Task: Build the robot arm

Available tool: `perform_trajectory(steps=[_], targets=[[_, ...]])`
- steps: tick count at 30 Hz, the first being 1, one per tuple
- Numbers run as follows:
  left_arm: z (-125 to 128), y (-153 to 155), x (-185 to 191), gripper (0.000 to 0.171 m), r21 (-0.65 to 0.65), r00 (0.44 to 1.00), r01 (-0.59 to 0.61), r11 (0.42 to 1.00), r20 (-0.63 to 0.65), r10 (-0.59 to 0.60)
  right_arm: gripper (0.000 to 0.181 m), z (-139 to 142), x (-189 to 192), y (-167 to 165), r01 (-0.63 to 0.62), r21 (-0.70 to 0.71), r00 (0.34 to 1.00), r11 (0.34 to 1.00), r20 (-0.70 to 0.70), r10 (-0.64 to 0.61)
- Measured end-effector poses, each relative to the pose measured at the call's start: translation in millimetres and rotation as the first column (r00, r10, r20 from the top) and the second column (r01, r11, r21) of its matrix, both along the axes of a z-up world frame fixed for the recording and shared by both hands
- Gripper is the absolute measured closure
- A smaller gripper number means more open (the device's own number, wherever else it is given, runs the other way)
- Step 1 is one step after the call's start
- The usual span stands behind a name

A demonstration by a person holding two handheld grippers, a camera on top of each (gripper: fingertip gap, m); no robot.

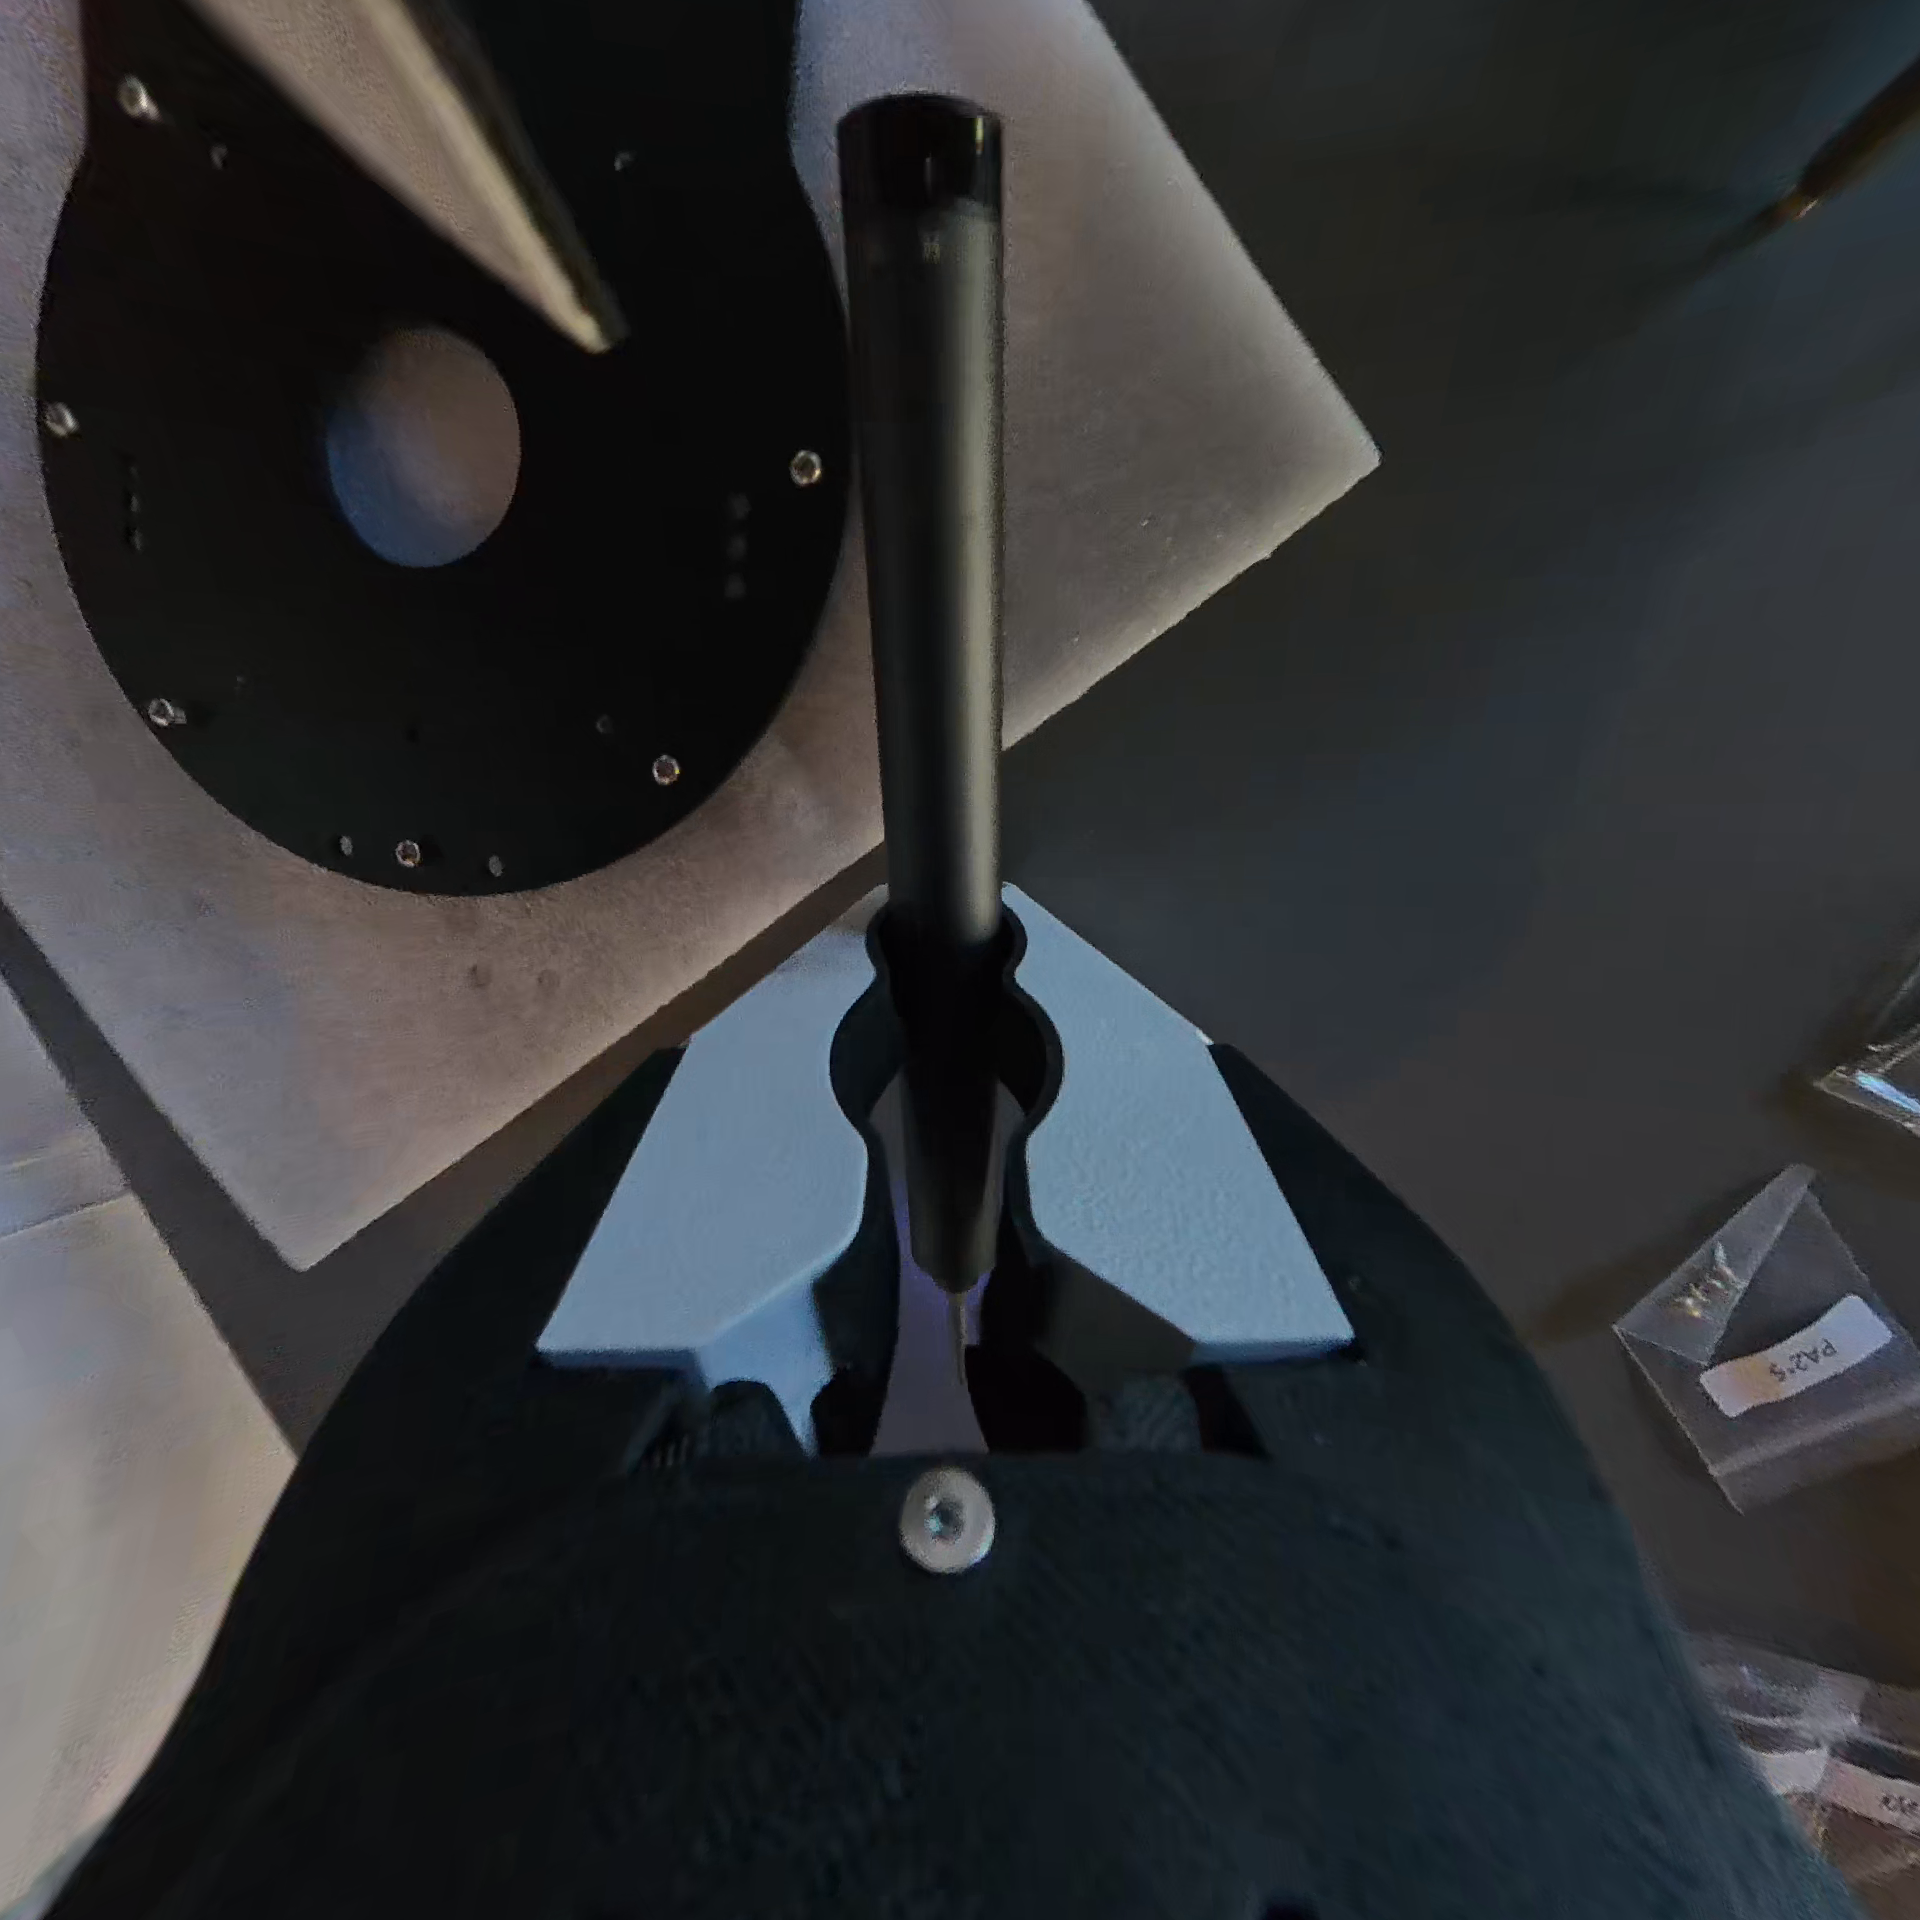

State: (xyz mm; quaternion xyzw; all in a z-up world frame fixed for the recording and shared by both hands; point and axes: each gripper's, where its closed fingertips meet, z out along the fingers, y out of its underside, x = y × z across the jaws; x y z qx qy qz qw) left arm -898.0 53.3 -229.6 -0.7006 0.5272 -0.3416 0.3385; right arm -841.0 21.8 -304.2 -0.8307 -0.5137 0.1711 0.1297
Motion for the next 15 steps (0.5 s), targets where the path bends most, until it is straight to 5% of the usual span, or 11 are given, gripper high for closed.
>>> perform_trajectory(steps=[3,7,10,12,15], targets=[[-9,-5,13,0.128,-0.139,0.985,0.172,0.975,0.040,-0.168,0.171,0,4,2,0.006,0.078,1.000,0.997,0.025,-0.008],[-37,-11,22,0.153,-0.235,0.927,0.336,0.912,-0.090,-0.364,0.171,-1,4,6,0.035,0.113,0.998,0.993,0.039,-0.040],[-45,-12,25,0.155,-0.316,0.908,0.368,0.875,-0.080,-0.411,0.169,-1,11,11,0.054,0.150,0.997,0.987,0.051,-0.062],[-56,-12,21,0.155,-0.342,0.898,0.372,0.863,-0.101,-0.427,0.152,0,15,10,0.074,0.162,0.996,0.984,0.028,-0.079],[-62,-9,20,0.155,-0.340,0.896,0.384,0.859,-0.087,-0.435,0.142,22,21,6,0.109,0.224,0.987,0.968,-0.138,-0.079]])
